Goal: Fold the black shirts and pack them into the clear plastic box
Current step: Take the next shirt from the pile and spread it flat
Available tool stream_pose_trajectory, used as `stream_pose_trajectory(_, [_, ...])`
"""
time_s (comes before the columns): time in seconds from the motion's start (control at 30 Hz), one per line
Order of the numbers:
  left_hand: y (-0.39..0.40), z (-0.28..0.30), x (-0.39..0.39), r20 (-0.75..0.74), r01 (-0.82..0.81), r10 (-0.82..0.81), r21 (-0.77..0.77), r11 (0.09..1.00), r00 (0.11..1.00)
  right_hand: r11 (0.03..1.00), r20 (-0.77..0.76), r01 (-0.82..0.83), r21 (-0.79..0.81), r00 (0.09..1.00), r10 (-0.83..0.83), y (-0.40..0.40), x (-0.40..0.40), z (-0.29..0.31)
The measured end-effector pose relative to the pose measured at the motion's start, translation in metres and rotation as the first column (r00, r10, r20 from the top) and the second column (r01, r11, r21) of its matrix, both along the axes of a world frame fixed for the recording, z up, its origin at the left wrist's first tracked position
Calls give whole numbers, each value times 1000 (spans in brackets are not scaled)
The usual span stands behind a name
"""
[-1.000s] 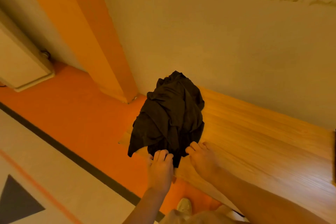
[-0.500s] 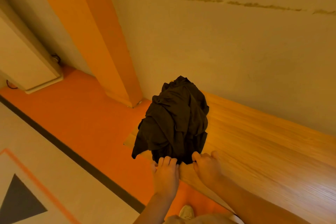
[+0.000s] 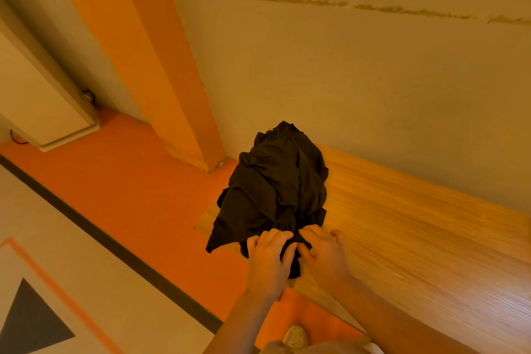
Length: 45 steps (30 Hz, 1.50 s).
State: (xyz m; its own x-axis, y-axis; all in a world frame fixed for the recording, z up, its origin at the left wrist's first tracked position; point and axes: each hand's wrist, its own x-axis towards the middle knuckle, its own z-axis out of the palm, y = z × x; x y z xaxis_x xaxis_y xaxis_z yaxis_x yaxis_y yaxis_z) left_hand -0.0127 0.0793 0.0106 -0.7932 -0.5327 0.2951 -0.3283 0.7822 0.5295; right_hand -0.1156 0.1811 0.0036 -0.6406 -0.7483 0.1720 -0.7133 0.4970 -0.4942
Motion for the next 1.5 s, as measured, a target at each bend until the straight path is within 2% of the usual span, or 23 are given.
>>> stream_pose_trajectory(0.13, [-6, 5, 9, -62, -54, 56, 36, 998, 997, 995, 96, 95, -12, 991, -93, 4, -7, 8])
stream_pose_trajectory(0.23, [-10, 11, 14, -78, -88, 102, 162, 983, 992, 997, 266, 57, -57, 963, -40, 4, -7, 12])
stream_pose_trajectory(0.33, [-9, 17, 13, 58, -41, 25, 287, 957, 998, 985, 485, 74, -158, 875, 13, 2, -1, 22])
stream_pose_trajectory(0.4, [-6, 21, 10, 97, 5, -35, 298, 954, 995, 978, 571, 106, -181, 821, 16, 1, 2, 32])
stream_pose_trajectory(0.47, [-6, 22, 6, 36, 19, -29, 243, 970, 999, 963, 605, 137, -233, 795, 33, 0, 5, 44])
stream_pose_trajectory(0.57, [-13, 26, 1, -54, -62, 75, 208, 976, 996, 928, 584, 213, -306, 811, 7, 0, 2, 58])
stream_pose_trajectory(0.67, [-20, 42, 3, -137, -104, 149, 291, 951, 979, 867, 603, 338, -366, 796, -56, 2, -7, 68])
stream_pose_trajectory(0.73, [-27, 55, 4, -174, -158, 258, 446, 881, 950, 816, 627, 410, -408, 776, -76, 4, -15, 74])
stream_pose_trajectory(0.8, [-39, 70, 4, -156, -235, 425, 643, 729, 892, 747, 679, 511, -426, 726, -110, 6, -24, 80])
stream_pose_trajectory(0.83, [-45, 76, 4, -127, -256, 503, 740, 622, 855, 698, 732, 579, -422, 671, -114, 6, -30, 82])
stream_pose_trajectory(0.9, [-57, 90, 4, -71, -240, 620, 883, 403, 781, 581, 863, 724, -372, 500, -72, 9, -40, 91])
stream_pose_trajectory(0.93, [-62, 96, 4, -58, -223, 661, 916, 333, 748, 525, 909, 784, -331, 415, -46, 10, -46, 96])
stream_pose_trajectory(1.0, [-70, 108, 5, -55, -213, 696, 932, 293, 716, 452, 946, 858, -244, 313, -81, 14, -57, 103])
stream_pose_trajectory(1.03, [-73, 114, 4, -56, -207, 694, 934, 290, 718, 451, 942, 866, -218, 307, -134, 16, -62, 104])
stream_pose_trajectory(1.1, [-75, 124, 3, -46, -186, 649, 940, 285, 759, 534, 898, 820, -207, 376, -228, 18, -68, 106])
stream_pose_trajectory(1.17, [-71, 133, 1, -45, -155, 548, 937, 313, 835, 680, 838, 707, -195, 481, -259, 16, -65, 110])
stream_pose_trajectory(1.3, [-54, 149, -8, -125, -21, 314, 906, 424, 941, 910, 720, 387, -145, 673, -172, 5, -52, 109])
stream_pose_trajectory(1.4, [-42, 155, -14, -207, 170, 8, 822, 543, 978, 974, 597, 70, -215, 799, 75, -4, -36, 113])
stream_pose_trajectory(1.47, [-36, 153, -16, -142, 223, -176, 718, 659, 974, 954, 487, -93, -285, 843, 228, -10, -28, 117])
stream_pose_trajectory(1.5, [-33, 151, -18, -99, 232, -223, 659, 716, 970, 950, 452, -94, -297, 863, 227, -11, -26, 117])
